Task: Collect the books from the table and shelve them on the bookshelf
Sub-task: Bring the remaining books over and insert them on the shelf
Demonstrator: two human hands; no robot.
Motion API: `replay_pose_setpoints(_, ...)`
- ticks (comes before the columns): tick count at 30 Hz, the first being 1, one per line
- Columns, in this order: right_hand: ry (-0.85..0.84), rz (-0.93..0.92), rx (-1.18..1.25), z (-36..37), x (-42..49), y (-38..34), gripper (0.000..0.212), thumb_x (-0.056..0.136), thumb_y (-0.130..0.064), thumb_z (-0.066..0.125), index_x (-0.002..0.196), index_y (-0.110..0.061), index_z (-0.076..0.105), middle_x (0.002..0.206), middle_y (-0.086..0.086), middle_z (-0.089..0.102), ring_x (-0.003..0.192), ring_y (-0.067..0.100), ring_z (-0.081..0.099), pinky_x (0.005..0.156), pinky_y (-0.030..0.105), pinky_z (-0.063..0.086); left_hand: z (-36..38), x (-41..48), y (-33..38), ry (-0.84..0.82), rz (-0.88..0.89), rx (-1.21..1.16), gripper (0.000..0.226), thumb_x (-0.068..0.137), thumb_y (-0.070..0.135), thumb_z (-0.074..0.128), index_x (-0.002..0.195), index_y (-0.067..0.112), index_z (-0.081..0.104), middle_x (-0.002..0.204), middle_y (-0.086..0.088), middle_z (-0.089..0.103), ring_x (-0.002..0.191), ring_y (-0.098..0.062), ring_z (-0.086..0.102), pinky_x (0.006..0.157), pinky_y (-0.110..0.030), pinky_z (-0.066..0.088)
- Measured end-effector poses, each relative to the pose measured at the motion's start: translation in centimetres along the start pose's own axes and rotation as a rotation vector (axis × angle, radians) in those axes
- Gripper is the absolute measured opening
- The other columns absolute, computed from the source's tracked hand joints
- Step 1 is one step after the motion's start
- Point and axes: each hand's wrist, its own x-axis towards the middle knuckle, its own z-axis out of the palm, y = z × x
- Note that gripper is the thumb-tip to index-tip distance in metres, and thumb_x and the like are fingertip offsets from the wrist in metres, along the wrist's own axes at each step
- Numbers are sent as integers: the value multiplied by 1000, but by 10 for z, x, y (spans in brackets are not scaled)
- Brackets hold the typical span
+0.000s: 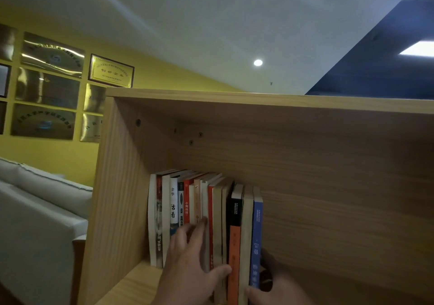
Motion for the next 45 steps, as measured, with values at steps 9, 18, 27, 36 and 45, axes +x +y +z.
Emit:
replay_pose_setpoints(9,-43,43,-151,10,2,-13,109,64,-56,83,153,-49,19,141,-22,48,131,-2,48,117,25,35,2,-2,-7,30,201,-9,77,92,56,54,128,65,-13,154,26,-11,146,-7,-5,125,-40,14)
replay_pose_setpoints(18,-41,66,-152,7,-1,-28,89,83,-48,75,146,-54,13,108,-34,51,99,-13,56,79,2,41,9,4,-6,169,-120,-77,94,69,58,78,144,34,26,147,4,24,139,-16,28,114,-37,36)
replay_pose_setpoints(27,-26,61,-47,10,1,-24,80,84,-42,77,146,-48,27,115,-27,62,104,-7,64,84,6,48,14,10,-15,108,-188,-110,55,70,53,80,108,34,44,108,9,45,106,-12,50,93,-35,53)
replay_pose_setpoints(36,20,17,-89,14,-1,-25,76,85,-42,72,140,-60,24,120,-26,62,107,-8,61,98,15,48,12,9,-11,61,-233,-85,40,79,55,73,84,25,47,78,6,60,66,-6,59,52,-21,43)
replay_pose_setpoints(45,-34,149,79,-1,-2,-28,72,92,-29,70,143,-53,24,112,-28,52,104,0,61,68,8,48,12,12,-14,77,-305,-62,43,77,54,75,79,16,53,69,-1,63,63,-13,60,51,-27,42)
